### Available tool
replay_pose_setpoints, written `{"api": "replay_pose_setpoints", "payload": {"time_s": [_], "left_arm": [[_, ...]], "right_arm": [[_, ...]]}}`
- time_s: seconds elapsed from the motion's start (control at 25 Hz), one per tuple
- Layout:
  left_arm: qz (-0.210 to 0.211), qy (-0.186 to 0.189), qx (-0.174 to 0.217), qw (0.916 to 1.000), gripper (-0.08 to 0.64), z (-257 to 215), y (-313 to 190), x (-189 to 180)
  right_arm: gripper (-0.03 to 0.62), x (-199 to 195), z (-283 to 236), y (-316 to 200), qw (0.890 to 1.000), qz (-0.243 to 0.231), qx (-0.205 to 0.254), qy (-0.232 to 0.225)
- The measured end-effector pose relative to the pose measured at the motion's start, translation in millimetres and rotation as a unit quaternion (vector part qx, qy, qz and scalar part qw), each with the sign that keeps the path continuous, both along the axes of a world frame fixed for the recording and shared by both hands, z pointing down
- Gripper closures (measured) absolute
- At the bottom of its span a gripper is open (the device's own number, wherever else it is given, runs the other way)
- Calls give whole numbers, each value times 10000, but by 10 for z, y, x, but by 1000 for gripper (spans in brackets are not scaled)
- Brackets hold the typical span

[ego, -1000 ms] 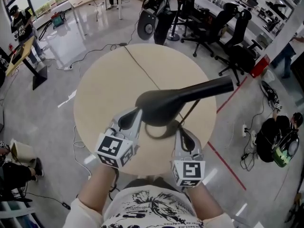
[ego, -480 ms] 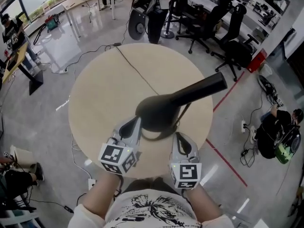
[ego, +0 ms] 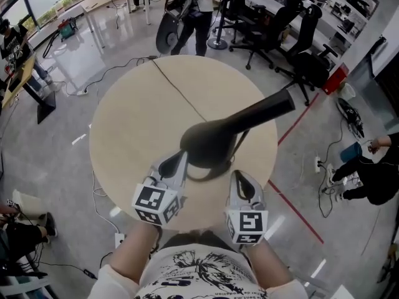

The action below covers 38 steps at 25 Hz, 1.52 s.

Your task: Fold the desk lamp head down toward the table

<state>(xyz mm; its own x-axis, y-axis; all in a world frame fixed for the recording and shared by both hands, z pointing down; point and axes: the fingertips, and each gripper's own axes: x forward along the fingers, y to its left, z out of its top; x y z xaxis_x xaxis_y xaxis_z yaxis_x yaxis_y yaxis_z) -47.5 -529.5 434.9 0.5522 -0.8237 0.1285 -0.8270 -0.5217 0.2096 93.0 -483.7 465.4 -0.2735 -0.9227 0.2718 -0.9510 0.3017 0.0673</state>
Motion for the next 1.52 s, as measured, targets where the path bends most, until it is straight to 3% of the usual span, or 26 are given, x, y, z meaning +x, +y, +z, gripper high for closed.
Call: {"api": "replay_pose_setpoints", "payload": {"time_s": [0.2,0.44,0.6,0.76,1.0,1.28,1.52], "left_arm": [[44,-70,724,9973,557,-313,335,31],[302,267,573,9975,557,-222,791,27],[617,238,537,9964,557,-9,1048,151],[666,269,547,9959,558,-16,1273,134],[386,127,509,9979,557,23,1738,67],[-69,38,465,9989,557,200,2698,190],[-200,121,267,9994,557,289,3511,428]], "right_arm": [[584,13,-163,76,9995,104,293,-66],[584,-12,-188,341,9987,339,377,-27],[584,-28,-5,562,9981,532,278,-124],[584,-124,-45,830,9978,487,399,-204],[584,-248,-91,1365,9978,156,497,-418],[584,-48,81,2335,9976,-248,416,-500],[584,231,193,3059,9979,-315,292,-489]]}}
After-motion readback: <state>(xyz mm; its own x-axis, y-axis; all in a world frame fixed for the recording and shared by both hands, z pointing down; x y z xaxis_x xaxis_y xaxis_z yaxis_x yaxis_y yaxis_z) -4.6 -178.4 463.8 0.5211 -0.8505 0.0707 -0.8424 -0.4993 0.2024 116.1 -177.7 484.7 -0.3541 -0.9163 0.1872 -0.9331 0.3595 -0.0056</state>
